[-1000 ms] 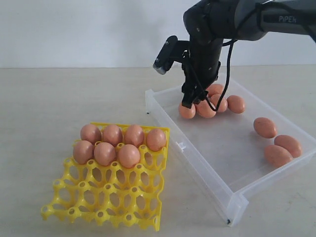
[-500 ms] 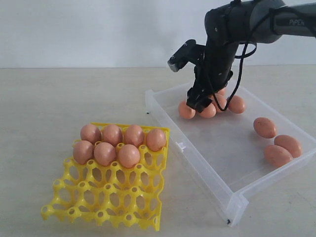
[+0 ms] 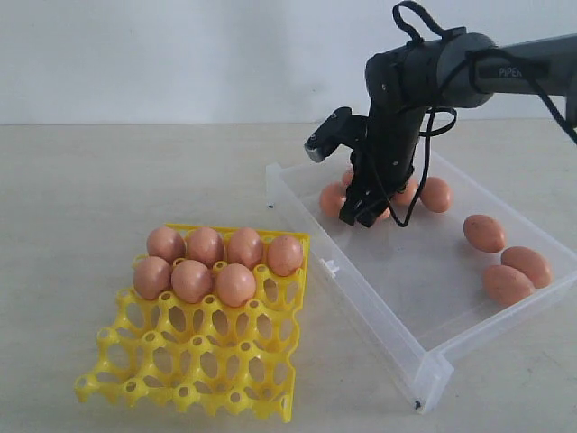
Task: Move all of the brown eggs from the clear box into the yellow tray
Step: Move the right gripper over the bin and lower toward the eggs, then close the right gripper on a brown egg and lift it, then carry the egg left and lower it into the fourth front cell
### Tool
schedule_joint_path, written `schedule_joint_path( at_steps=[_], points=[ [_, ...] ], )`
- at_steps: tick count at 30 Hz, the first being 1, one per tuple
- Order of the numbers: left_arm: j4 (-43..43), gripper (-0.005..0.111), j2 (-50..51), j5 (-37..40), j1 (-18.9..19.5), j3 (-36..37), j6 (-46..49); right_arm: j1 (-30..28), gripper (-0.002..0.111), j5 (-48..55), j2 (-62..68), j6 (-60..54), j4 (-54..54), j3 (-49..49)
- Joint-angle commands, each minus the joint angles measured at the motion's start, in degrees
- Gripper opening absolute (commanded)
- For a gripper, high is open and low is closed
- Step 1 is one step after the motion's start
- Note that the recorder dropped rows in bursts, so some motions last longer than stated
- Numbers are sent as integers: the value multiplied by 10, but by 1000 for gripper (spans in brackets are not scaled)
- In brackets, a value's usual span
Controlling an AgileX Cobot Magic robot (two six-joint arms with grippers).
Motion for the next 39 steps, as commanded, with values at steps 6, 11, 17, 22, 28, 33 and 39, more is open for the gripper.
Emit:
schedule_joint_path(
  at_steps=[6, 11, 17, 22, 28, 33, 39],
  points=[
    [-2, 4, -2, -4, -2, 2, -5, -4, 0, 48, -11, 57, 19, -2],
    [-2, 4, -2, -3, -2, 2, -5, -4, 0, 55, -41, 125, 111, 5],
    [-2, 4, -2, -3, -2, 2, -5, -4, 0, -185, -147, 138, 266, 163],
    [-2, 4, -2, -4, -2, 2, -5, 16, 0, -554, -292, 150, 289, 426],
    [-2, 4, -2, -4, -2, 2, -5, 31, 0, -906, -376, 150, 281, 611],
    [-2, 4, -2, -4, -2, 2, -5, 31, 0, -990, -377, 221, 145, 611],
    [-2, 4, -2, -4, -2, 2, -5, 31, 0, -966, -370, 715, -327, 609]
  ],
)
